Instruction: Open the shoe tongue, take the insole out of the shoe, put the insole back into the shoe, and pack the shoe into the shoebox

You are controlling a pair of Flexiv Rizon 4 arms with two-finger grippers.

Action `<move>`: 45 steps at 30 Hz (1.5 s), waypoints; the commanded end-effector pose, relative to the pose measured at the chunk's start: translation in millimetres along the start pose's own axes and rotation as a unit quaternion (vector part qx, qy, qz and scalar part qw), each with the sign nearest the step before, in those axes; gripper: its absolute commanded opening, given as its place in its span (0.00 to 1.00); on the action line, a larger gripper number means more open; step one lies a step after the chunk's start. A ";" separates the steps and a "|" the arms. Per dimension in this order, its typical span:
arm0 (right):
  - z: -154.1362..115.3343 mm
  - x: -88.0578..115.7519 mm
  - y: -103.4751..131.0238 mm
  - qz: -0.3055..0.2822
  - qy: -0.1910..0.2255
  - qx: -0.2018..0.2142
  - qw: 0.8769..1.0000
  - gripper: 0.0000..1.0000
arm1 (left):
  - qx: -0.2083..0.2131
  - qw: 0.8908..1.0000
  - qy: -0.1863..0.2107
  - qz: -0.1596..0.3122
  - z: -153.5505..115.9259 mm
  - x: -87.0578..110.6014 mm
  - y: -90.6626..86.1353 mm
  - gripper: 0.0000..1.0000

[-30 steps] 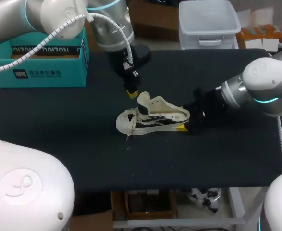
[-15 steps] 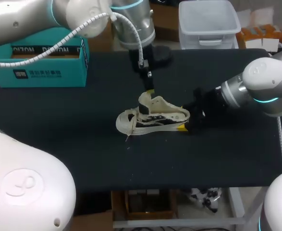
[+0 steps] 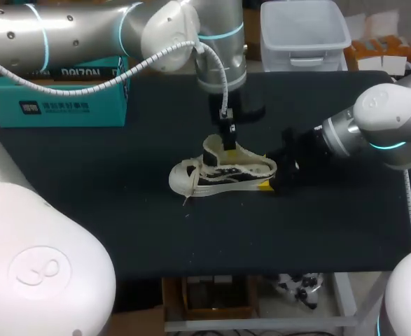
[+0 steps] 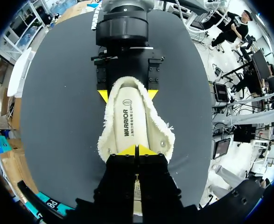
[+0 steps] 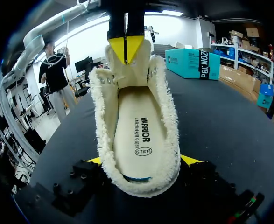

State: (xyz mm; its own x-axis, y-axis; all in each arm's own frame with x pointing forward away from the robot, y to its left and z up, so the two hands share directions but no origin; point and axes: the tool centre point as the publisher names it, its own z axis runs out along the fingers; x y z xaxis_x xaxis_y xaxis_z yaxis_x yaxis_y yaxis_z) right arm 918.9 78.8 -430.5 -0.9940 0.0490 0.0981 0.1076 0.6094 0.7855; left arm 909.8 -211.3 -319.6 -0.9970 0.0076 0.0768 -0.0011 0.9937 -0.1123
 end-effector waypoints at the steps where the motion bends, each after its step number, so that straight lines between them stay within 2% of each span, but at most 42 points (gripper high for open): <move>1: 7.7 1.8 -6.4 -0.001 0.000 -0.001 1.000 0.00 | -0.002 1.000 0.009 0.005 25.9 3.9 2.8 0.00; 7: 7.7 1.8 -6.4 -0.001 0.000 -0.001 1.000 0.00 | -0.005 1.000 0.010 0.007 41.7 18.2 16.7 0.00; 16: 7.7 1.8 -6.4 -0.001 0.000 -0.001 1.000 0.00 | 0.000 1.000 0.030 -0.007 53.5 27.4 24.6 0.00; 28: 7.7 1.8 -6.4 -0.001 0.000 -0.001 1.000 0.00 | -0.017 0.999 -0.005 -0.043 68.9 30.6 11.9 0.00; 30: 7.7 1.8 -6.4 -0.001 0.000 -0.001 1.000 0.00 | -0.018 0.999 -0.013 -0.048 70.9 30.2 10.2 0.15; 35: 7.7 1.8 -6.4 -0.001 0.000 -0.001 1.000 0.00 | -0.020 0.998 -0.024 -0.058 74.1 25.9 6.7 0.12; 43: 7.7 1.8 -6.4 -0.001 0.000 -0.001 1.000 0.00 | -0.038 0.997 -0.027 -0.067 85.8 19.8 6.3 0.21; 45: 7.7 1.8 -6.4 -0.001 0.000 -0.001 1.000 0.00 | -0.041 0.996 -0.032 -0.068 87.2 21.6 5.7 0.18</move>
State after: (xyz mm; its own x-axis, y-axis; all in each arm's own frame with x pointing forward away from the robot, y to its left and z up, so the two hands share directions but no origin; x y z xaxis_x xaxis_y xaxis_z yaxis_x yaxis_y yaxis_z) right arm 918.3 78.9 -430.7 -0.9941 0.0475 0.0976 0.1063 0.6094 0.7857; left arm 886.6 -208.2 -394.5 -0.9911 -0.1298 0.0301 -0.1310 0.9905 -0.0408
